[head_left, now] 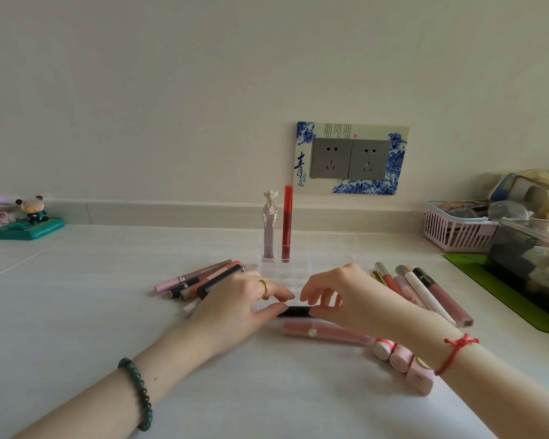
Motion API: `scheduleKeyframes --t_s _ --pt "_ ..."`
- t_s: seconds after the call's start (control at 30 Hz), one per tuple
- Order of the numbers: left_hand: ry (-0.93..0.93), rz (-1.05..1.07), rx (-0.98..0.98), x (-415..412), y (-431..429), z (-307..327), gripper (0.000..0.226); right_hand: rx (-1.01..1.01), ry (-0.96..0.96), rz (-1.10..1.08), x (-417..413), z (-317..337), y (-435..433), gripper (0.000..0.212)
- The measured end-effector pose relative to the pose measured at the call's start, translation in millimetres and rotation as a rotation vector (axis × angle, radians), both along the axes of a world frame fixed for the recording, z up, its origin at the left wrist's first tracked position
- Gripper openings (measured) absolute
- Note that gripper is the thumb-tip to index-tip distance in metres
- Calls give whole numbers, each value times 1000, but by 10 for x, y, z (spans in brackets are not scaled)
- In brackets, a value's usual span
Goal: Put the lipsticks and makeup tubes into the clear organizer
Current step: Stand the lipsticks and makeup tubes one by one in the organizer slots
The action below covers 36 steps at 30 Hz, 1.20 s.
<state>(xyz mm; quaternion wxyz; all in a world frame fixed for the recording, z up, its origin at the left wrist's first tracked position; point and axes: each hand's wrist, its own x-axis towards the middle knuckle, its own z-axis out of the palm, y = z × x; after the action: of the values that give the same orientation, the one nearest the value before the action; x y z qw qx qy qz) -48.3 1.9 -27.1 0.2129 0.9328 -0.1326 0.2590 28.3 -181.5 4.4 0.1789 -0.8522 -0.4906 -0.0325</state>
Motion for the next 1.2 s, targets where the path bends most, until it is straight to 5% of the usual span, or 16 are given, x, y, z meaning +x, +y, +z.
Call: scheduleKeyframes --t_s 0.5,0.9,1.03,1.2 --pt "130 110 28 -36 14 -169 26 -95 -105 -43 -5 -65 58 26" --pt "57 14 82 -38 24 -183 27 -203 -76 -32 -58 -63 120 25" --pt "16 78 -41 -60 -16 -137 21 -174 -79 -7 -64 -19 109 23" --pt "-47 90 -427 -63 -72 -9 20 3 -9 30 -59 121 80 25"
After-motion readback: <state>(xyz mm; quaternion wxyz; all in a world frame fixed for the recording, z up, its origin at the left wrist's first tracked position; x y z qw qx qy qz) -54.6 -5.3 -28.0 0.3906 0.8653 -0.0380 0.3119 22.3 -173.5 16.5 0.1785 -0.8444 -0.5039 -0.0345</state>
